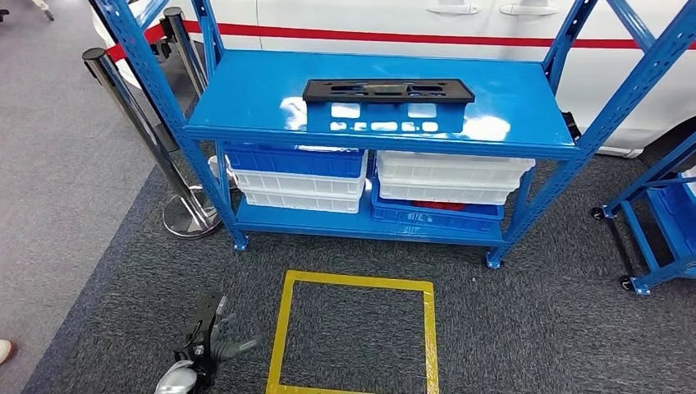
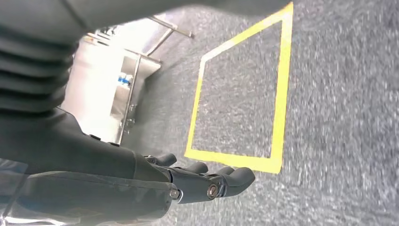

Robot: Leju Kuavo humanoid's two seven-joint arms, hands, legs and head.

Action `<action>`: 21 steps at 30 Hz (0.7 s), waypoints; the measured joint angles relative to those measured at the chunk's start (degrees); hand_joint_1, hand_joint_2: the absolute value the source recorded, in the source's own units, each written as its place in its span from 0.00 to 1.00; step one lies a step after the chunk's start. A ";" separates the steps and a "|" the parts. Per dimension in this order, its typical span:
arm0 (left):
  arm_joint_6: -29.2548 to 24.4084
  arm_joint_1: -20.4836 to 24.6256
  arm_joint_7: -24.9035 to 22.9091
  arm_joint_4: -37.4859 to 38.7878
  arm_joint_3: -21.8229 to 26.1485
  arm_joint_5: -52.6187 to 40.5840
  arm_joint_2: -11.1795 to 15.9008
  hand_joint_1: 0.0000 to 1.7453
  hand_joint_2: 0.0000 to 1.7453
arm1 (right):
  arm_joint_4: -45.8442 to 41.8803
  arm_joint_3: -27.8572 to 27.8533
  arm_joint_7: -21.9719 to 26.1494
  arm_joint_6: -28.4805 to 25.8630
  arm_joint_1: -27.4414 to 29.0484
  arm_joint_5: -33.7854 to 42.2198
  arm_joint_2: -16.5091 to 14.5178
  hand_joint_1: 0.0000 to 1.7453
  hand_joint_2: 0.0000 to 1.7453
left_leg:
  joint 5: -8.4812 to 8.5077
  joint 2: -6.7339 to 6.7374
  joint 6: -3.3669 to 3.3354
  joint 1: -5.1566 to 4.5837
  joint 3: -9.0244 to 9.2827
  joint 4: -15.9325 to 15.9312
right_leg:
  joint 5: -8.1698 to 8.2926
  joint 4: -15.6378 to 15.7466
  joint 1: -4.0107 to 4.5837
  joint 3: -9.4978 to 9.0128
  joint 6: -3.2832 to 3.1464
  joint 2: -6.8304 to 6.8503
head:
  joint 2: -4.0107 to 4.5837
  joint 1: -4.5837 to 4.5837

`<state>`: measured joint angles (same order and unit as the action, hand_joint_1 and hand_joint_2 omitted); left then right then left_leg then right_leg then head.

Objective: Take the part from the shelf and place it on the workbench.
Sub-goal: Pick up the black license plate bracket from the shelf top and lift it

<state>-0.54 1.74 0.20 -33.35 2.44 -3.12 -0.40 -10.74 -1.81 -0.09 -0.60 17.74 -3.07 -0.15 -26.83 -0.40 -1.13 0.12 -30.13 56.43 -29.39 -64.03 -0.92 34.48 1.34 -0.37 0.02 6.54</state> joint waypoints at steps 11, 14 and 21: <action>-2.05 1.26 0.31 0.14 8.54 -12.88 -1.48 0.00 0.75 | 2.20 -8.86 0.40 -2.38 -3.84 -12.54 -1.60 0.00 0.75 | -8.74 0.25 2.73 0.22 -7.24 16.31 | 2.44 6.32 0.22 -2.55 -2.78 0.39 | 0.00 0.02; -2.57 1.32 0.42 1.04 11.23 -16.42 -2.13 0.00 0.00 | 2.28 -11.40 0.46 -3.04 -5.31 -16.09 -2.12 0.00 0.00 | -5.24 0.25 2.55 0.24 -5.94 13.34 | 2.37 6.29 0.28 -2.75 -2.76 0.32 | 0.00 0.02; -3.73 1.75 1.22 3.45 17.31 -24.62 -3.56 0.00 0.00 | 2.31 -17.15 0.85 -4.34 -8.82 -24.34 -3.27 0.00 0.00 | -0.32 0.21 0.56 -0.05 -0.18 0.23 | 2.00 5.92 0.53 -2.70 -1.05 0.30 | 0.00 0.02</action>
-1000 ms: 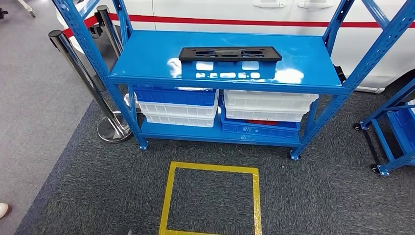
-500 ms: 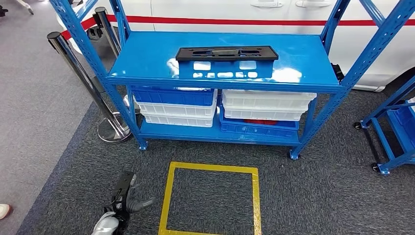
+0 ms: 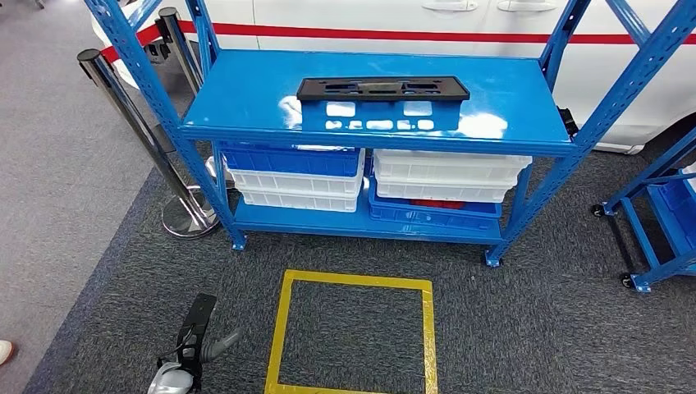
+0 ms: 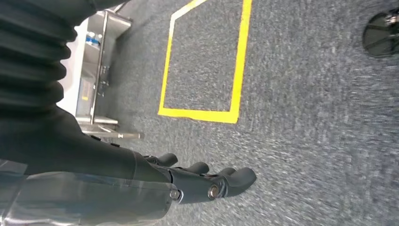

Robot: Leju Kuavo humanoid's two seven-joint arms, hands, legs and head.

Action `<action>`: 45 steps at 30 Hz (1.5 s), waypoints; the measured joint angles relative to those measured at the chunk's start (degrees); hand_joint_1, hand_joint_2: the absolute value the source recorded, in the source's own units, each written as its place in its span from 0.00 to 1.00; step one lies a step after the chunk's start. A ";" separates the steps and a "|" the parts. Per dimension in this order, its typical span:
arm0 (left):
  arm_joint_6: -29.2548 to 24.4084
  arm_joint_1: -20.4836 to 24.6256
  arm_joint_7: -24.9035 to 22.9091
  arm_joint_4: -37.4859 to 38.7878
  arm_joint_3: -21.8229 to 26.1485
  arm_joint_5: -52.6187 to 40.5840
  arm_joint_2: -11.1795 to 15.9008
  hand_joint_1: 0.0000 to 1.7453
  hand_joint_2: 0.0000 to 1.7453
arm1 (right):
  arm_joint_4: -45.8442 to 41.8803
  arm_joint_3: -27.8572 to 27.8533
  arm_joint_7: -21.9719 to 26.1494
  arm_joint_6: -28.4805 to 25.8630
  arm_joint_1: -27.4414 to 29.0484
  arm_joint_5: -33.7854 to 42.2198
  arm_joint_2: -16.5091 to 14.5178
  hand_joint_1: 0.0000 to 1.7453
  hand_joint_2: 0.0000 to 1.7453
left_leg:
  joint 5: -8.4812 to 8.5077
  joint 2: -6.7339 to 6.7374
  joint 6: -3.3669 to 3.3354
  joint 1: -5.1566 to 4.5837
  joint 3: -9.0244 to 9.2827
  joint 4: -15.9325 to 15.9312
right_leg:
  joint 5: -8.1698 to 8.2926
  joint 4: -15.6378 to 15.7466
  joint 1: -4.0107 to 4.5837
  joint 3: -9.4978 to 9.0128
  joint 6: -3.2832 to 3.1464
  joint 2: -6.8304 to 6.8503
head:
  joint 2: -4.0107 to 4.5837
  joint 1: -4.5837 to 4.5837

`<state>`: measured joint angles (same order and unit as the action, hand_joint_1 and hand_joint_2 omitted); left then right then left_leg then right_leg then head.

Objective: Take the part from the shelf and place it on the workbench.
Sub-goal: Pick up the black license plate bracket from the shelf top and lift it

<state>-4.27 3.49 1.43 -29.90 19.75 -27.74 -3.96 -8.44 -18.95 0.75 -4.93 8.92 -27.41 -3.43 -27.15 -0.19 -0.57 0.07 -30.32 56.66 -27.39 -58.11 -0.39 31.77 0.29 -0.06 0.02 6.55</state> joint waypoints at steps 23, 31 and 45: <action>-2.18 1.43 2.23 10.41 19.14 -25.23 -4.47 0.00 0.00 | -1.65 -9.46 12.73 -2.06 -18.04 -30.35 -3.44 0.00 0.00 | -5.62 -0.07 2.15 0.48 -7.60 15.71 | 0.71 0.20 -0.28 0.35 -1.59 0.09 | 0.00 0.03; -2.86 1.89 2.58 12.93 23.99 -32.15 -5.64 0.00 0.00 | -3.43 -8.42 22.17 -5.81 -25.43 -38.90 -6.06 0.00 0.00 | 1.10 -0.06 0.00 0.31 -1.37 0.43 | 0.32 -0.47 -0.04 0.81 0.21 0.00 | 0.00 0.02; -3.72 2.68 2.88 16.37 30.62 -39.96 -7.10 0.00 0.00 | -9.88 9.91 34.21 -13.59 -34.62 -36.90 -8.01 0.00 0.00 | 1.16 -0.21 0.83 0.14 -2.12 0.87 | 1.67 -0.30 -0.10 2.08 -0.30 -0.17 | 0.00 0.03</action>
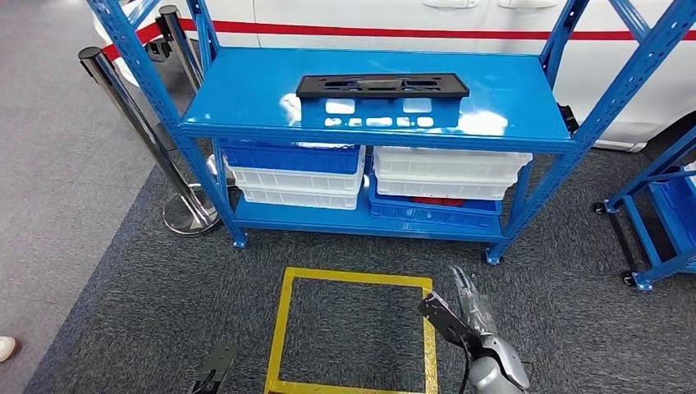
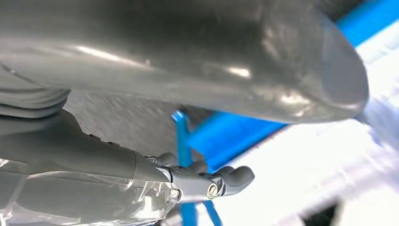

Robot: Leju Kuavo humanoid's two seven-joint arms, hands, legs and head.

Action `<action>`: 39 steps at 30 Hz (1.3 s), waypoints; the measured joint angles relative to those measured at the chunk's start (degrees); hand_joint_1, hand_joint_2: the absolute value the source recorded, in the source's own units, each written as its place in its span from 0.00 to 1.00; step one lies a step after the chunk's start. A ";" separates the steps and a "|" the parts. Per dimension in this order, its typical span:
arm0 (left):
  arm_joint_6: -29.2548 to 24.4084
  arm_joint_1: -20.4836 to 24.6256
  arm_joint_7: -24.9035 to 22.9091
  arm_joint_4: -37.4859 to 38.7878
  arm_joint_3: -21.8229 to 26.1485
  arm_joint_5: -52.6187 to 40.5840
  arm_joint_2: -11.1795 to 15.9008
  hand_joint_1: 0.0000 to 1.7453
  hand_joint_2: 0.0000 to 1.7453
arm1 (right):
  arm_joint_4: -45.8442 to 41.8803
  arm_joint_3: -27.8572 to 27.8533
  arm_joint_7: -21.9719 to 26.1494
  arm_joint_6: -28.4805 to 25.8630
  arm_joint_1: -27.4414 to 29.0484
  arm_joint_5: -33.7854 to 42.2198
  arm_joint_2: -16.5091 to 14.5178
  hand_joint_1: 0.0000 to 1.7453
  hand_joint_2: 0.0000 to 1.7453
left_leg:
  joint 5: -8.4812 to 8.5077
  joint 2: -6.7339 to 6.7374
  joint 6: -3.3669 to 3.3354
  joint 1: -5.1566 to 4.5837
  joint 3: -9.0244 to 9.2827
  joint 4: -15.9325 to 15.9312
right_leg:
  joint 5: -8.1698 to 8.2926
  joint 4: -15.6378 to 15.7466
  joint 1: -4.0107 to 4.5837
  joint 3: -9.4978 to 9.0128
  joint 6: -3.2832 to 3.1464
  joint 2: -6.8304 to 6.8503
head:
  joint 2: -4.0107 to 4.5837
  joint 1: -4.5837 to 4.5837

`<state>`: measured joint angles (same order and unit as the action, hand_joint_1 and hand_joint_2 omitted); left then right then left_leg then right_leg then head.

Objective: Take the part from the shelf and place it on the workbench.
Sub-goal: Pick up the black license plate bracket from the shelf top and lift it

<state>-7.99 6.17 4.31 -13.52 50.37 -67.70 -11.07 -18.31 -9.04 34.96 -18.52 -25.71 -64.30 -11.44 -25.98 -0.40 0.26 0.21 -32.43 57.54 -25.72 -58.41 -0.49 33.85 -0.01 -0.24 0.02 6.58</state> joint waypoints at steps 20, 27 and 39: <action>0.33 0.61 0.29 1.27 3.04 -3.37 -0.10 0.00 0.00 | -15.48 34.65 -5.17 -14.96 -7.35 -3.80 5.38 0.00 0.00 | 0.85 0.16 -1.60 0.43 -0.73 -0.10 | -5.68 -9.88 -0.09 4.55 1.43 -0.05 | 0.00 0.00; 1.01 0.64 0.47 1.56 3.73 -3.89 -0.13 0.00 0.00 | -20.02 44.21 -11.29 -17.89 -10.30 -11.21 8.05 0.00 0.00 | 0.41 0.01 -1.33 -0.02 -0.61 0.43 | 0.17 -2.97 0.24 1.79 0.50 -0.06 | 0.00 0.00; 2.50 0.71 0.15 1.73 5.21 -3.24 -0.06 0.00 0.00 | -24.45 53.46 -16.62 -13.92 -14.23 -17.68 8.90 0.00 0.00 | -5.52 0.12 1.73 0.83 -7.99 15.51 | 0.80 0.63 -0.26 0.36 -1.17 0.07 | 0.00 0.03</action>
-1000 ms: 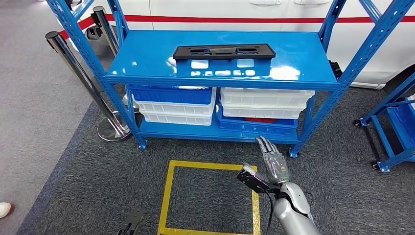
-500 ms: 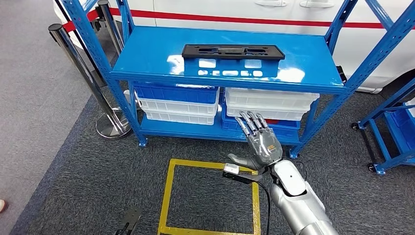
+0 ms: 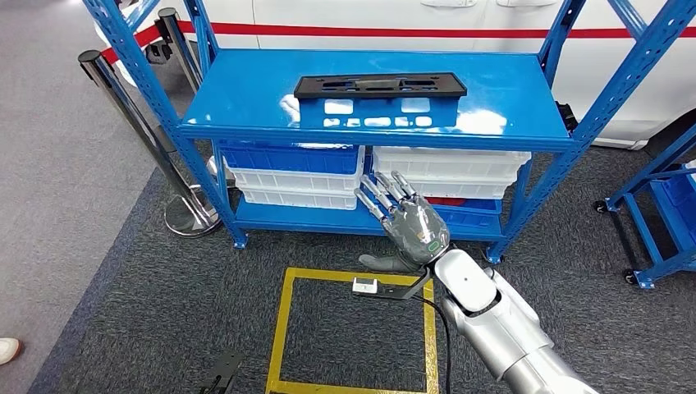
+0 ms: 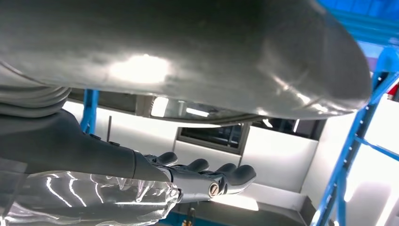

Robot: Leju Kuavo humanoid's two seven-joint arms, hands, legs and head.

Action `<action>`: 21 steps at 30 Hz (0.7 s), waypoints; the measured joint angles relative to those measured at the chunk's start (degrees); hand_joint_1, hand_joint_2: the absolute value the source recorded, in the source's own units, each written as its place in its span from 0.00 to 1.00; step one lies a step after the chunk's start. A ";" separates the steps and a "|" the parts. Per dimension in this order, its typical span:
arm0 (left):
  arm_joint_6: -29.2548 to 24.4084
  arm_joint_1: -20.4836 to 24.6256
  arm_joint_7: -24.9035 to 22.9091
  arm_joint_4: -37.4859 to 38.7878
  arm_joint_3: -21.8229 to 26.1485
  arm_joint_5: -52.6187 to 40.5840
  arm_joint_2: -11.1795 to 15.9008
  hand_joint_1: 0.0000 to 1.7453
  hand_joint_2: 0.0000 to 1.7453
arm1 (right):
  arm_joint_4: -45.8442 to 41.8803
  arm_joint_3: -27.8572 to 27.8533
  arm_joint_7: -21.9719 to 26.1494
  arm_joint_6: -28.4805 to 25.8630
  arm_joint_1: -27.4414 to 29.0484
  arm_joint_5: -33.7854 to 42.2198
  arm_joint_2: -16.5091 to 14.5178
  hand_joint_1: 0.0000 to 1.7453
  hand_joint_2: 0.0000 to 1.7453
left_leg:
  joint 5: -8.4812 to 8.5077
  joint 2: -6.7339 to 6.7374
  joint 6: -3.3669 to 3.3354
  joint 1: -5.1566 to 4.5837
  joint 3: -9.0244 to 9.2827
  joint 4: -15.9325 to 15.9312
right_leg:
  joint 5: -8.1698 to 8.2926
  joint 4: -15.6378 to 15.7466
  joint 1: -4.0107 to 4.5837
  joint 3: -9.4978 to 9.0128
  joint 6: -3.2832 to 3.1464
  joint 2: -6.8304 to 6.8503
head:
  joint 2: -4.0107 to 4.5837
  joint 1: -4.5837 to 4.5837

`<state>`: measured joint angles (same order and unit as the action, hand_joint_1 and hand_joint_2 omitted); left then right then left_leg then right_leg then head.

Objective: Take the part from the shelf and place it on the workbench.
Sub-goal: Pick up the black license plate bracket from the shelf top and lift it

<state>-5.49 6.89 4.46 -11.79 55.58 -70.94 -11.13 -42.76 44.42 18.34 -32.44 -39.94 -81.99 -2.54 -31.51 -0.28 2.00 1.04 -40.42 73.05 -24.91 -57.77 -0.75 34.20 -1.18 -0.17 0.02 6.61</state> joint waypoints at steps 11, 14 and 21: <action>-0.44 0.41 0.02 0.14 0.57 0.00 0.18 0.00 0.00 | -1.52 1.40 -0.92 0.32 -0.90 0.72 0.43 0.00 0.00 | 5.06 0.09 -3.19 0.03 8.81 -15.83 | -4.08 -8.14 0.01 3.24 2.93 -0.01 | 0.00 -0.03; -0.50 0.36 0.02 0.15 0.64 -0.05 0.20 0.00 0.00 | -1.52 1.64 -0.94 0.46 -0.53 0.77 0.79 0.00 0.00 | 4.26 -0.05 -3.59 -0.31 9.55 -15.79 | -6.12 -16.34 0.03 9.23 2.88 0.00 | 0.00 -0.03; -0.49 0.46 0.03 0.37 0.92 -0.31 0.03 0.00 0.00 | -1.51 2.05 -0.95 0.89 -0.69 1.10 1.19 0.00 0.00 | 1.59 -0.19 -2.35 -0.65 12.70 -16.15 | 3.16 -0.64 1.48 4.37 0.53 -0.02 | 0.00 0.09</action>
<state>-5.98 7.35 4.49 -11.43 56.50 -71.25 -11.09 -44.28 46.47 17.39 -31.54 -40.62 -80.89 -1.35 -29.91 -0.47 -0.35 0.39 -27.72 56.90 -21.75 -58.42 0.72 38.57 -0.65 -0.18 0.02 6.70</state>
